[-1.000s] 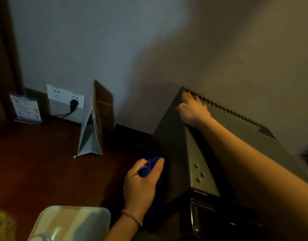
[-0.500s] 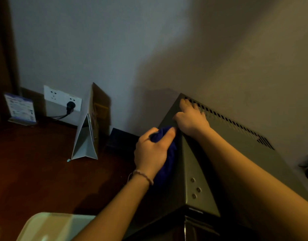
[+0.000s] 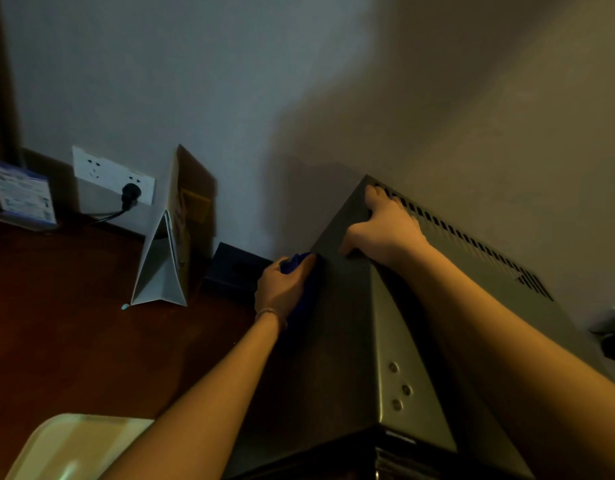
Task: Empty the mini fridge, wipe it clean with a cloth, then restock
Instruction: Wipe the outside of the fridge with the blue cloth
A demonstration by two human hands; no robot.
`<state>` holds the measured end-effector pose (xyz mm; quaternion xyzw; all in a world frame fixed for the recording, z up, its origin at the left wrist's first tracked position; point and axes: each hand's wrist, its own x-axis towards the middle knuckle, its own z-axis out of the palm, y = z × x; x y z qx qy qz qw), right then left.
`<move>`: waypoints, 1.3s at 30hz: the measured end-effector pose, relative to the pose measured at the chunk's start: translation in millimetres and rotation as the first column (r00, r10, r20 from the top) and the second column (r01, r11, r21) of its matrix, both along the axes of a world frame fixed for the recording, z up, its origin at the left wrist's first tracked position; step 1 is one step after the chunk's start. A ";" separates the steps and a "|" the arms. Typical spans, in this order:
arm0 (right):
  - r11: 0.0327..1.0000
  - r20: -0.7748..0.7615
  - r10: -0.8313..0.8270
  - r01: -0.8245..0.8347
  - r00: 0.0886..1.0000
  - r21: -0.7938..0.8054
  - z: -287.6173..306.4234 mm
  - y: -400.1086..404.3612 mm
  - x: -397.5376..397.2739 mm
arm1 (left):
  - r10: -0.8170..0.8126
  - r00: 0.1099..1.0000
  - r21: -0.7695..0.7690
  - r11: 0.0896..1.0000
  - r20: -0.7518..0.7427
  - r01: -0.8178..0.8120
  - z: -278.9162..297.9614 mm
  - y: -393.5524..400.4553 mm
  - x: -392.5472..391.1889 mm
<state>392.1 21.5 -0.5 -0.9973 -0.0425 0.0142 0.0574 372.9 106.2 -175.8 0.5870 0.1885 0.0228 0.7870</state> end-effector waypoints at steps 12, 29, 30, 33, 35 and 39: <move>1.000 -0.012 -0.022 0.022 1.000 -0.021 2.2 3.3 -2.9 | 0.014 0.998 0.026 1.000 -0.065 -0.012 -43.3 1.8 -117.1; 0.999 0.011 -0.006 0.007 1.000 -0.052 -0.3 2.0 0.5 | 0.099 0.926 -0.029 0.995 0.365 -0.095 41.3 0.1 -136.9; 0.999 0.009 -0.008 0.008 1.000 -0.050 -0.5 1.9 1.1 | 0.105 0.925 -0.031 0.994 0.366 -0.100 39.9 -0.4 -128.9; 0.999 0.000 -0.012 0.012 1.000 -0.043 -1.2 1.3 2.0 | 0.114 0.925 -0.044 0.994 0.362 -0.105 34.1 -2.8 -103.2; 1.000 -0.009 -0.011 0.010 1.000 -0.025 -1.0 0.9 2.7 | 0.115 0.928 -0.061 0.993 0.354 -0.100 27.9 -4.3 -85.5; 1.000 -0.012 0.006 -0.006 1.000 0.001 1.4 1.1 -1.0 | 0.095 0.948 -0.096 0.993 0.305 -0.069 15.2 -5.5 -50.8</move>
